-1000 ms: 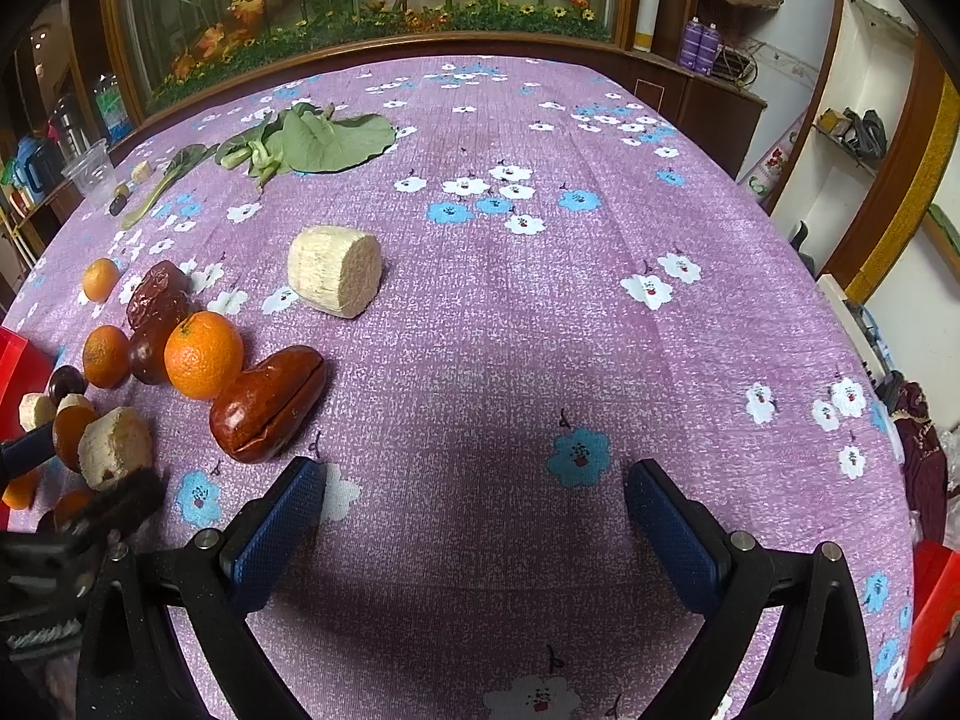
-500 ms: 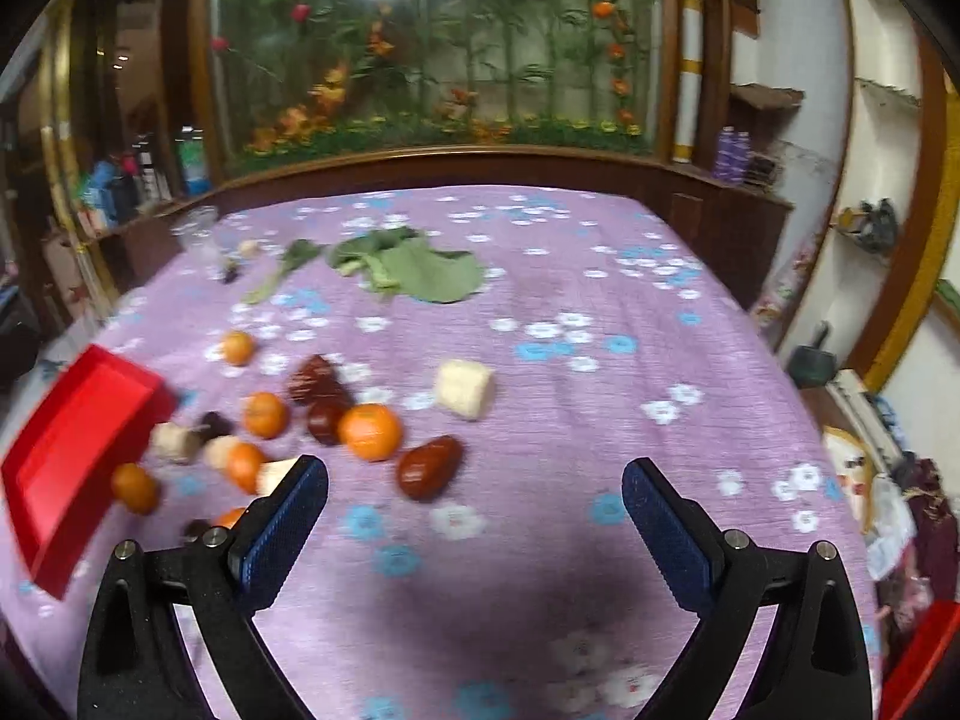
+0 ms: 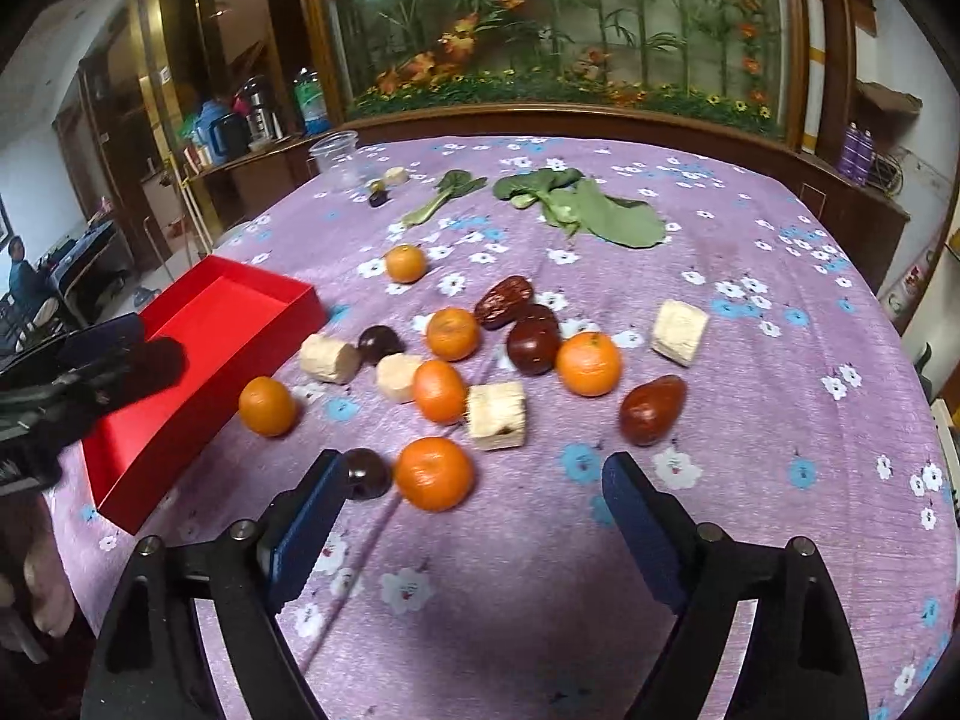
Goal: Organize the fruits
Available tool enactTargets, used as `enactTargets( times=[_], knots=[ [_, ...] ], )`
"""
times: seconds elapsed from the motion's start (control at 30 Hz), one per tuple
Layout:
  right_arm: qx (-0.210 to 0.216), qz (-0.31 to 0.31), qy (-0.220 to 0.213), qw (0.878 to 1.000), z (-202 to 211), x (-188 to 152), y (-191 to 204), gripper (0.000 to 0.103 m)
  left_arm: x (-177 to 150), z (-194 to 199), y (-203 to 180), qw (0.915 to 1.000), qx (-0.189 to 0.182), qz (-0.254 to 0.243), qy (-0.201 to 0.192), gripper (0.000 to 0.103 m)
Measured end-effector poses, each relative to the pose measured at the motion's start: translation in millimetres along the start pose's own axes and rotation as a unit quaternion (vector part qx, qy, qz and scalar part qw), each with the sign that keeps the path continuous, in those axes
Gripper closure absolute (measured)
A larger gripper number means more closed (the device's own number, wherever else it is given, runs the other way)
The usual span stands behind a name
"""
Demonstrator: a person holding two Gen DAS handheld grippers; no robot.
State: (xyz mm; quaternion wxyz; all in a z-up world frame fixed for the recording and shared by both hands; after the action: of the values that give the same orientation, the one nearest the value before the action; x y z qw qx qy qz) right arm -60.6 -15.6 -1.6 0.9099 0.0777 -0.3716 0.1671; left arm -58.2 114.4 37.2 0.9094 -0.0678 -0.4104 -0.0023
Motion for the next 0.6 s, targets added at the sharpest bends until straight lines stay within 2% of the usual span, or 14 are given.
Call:
enactTargets(
  times=[0.23, 0.6],
  knots=[
    [-0.013, 0.013, 0.003, 1.0, -3.0, -2.2, 7.7, 0.013, -1.2, 0.1, 2.2, 0.9984, 0.052, -0.02, -0.009, 0.018],
    [-0.04, 0.001, -0.004, 0.999, 0.8, -2.5, 1.2, 0.013, 0.5, 9.4, -5.8, 0.9968, 0.071, -0.032, -0.019, 0.018]
  ],
)
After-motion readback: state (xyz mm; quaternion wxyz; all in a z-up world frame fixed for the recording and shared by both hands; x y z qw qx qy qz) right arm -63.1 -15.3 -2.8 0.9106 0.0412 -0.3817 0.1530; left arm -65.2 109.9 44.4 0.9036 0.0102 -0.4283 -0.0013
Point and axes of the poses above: each gripper's, at about its wrist camera, not at the fingertips, and z roughly against the way its jaws point, y to its left, x to its top, the point moved 7 cm from there along -z, roughly the way its jaws point, and after that the axes turned 6 degrees about z, right-handed, at the moved point
